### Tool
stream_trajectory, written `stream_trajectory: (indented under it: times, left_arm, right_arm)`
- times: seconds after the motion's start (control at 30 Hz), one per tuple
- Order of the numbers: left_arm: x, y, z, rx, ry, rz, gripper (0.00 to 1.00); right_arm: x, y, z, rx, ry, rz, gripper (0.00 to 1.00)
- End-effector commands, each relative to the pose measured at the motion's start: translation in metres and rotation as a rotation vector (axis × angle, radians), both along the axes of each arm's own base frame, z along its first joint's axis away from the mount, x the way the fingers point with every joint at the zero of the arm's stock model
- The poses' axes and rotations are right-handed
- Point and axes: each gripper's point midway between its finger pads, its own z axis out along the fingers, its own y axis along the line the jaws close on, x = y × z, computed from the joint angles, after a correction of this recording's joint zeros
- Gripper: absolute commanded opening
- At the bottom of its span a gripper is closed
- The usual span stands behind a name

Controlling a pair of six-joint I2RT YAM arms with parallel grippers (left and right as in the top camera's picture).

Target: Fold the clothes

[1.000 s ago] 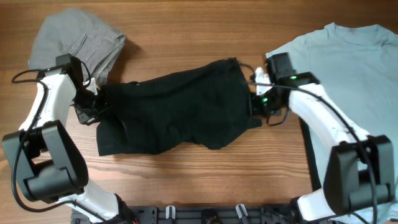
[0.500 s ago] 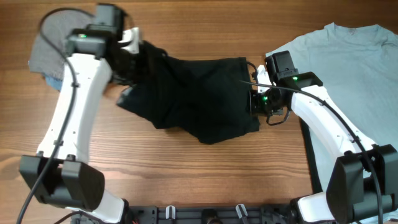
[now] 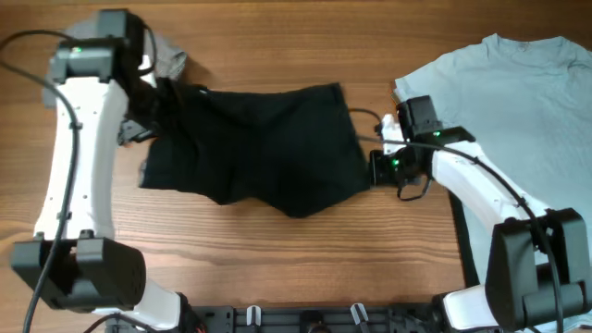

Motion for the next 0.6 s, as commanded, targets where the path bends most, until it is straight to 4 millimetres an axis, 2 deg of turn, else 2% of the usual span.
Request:
stream_trajectory:
  times: [0.0,0.03,0.13,0.23,0.3,0.33,0.37,0.43,0.5,0.57]
  left_arm:
    - [-0.002,0.013,0.017,0.018,-0.049,0.003,0.04]
    - [-0.001,0.008,0.018,-0.007,-0.053,-0.005,0.04]
    - [0.014,-0.031,0.028,-0.186,-0.125,-0.062,0.04]
    - [0.045,-0.074,0.042,-0.298,-0.246,-0.072,0.04]
    - [0.065,-0.115,0.038,-0.310,-0.302,-0.136,0.04]
    - [0.069,-0.135,0.029,-0.312,-0.294,-0.172,0.04]
    - [0.074,-0.162,0.007,-0.309,-0.259,-0.203,0.04]
    - [0.078,-0.195,-0.022,-0.321,-0.215,-0.232,0.08]
    - [0.086,-0.243,-0.065,-0.345,-0.182,-0.276,0.11]
    - [0.085,-0.279,-0.090,-0.384,-0.172,-0.337,0.14]
  right_arm:
    - [0.005,0.024,0.011,0.102,-0.058,0.107,0.13]
    - [0.006,0.025,0.011,0.102,-0.069,0.114,0.13]
    - [0.008,0.022,0.007,0.082,-0.062,0.097,0.13]
    - [0.013,0.015,0.002,0.046,-0.054,0.043,0.13]
    - [0.012,0.015,0.001,0.046,-0.050,0.040,0.13]
    - [0.011,0.015,0.001,0.046,-0.044,0.035,0.13]
    - [0.011,0.015,0.001,0.047,-0.038,0.022,0.13]
    - [0.011,0.015,0.000,0.047,-0.036,0.023,0.14]
    - [0.011,0.015,0.000,0.046,-0.037,0.022,0.13]
    - [0.011,0.014,0.000,0.042,-0.033,0.021,0.14]
